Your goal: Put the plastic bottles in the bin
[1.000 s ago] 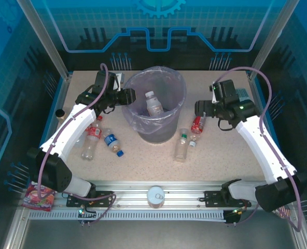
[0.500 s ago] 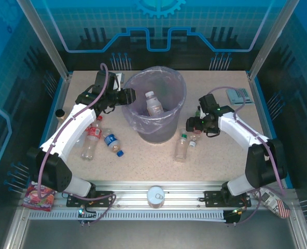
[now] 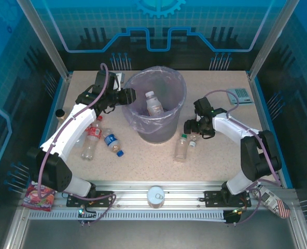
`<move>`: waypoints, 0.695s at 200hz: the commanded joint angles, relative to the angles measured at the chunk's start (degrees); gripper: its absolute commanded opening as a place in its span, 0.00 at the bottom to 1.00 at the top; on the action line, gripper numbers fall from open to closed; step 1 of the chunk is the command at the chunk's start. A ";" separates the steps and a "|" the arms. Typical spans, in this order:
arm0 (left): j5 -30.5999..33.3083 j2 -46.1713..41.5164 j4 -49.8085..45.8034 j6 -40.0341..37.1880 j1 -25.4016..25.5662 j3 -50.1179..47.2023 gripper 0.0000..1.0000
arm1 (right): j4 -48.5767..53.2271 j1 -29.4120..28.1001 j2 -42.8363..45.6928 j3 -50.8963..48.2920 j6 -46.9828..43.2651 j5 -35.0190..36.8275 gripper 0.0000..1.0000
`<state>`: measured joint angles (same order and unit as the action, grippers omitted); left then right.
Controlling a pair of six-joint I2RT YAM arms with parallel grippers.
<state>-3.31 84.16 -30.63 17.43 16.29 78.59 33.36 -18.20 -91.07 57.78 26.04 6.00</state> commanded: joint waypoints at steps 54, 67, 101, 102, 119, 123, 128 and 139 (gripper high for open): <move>1.25 1.07 -3.75 -2.49 0.23 -1.09 0.56 | -3.28 2.66 -2.61 -2.54 1.49 1.56 0.84; 1.22 1.01 -3.80 -2.49 0.23 -1.08 0.56 | -3.46 2.86 -2.93 -2.83 1.56 1.56 0.83; 1.16 0.98 -3.67 -2.40 0.23 -1.23 0.56 | -4.26 3.14 -4.53 -3.39 1.60 1.54 0.82; 1.14 0.95 -3.70 -2.40 0.23 -1.24 0.56 | -4.27 3.20 -4.59 -3.43 1.58 1.55 0.82; 1.10 1.02 -3.71 -2.31 0.23 -1.24 0.56 | -4.77 3.21 -5.31 -3.74 1.56 1.24 0.81; 1.11 1.06 -3.67 -2.31 0.21 -1.23 0.56 | -4.92 3.30 -5.45 -3.77 1.56 1.11 0.79; 1.11 1.03 -3.72 -2.31 0.20 -1.19 0.56 | -5.05 3.26 -5.54 -3.81 1.49 0.95 0.79; 1.04 1.09 -3.70 -2.31 0.23 -1.24 0.56 | -5.11 3.33 -5.73 -3.73 1.56 0.93 0.77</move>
<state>-3.29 84.16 -30.63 17.41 16.32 78.59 28.95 -15.64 -95.96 54.74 27.03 7.05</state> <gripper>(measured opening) 0.560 0.786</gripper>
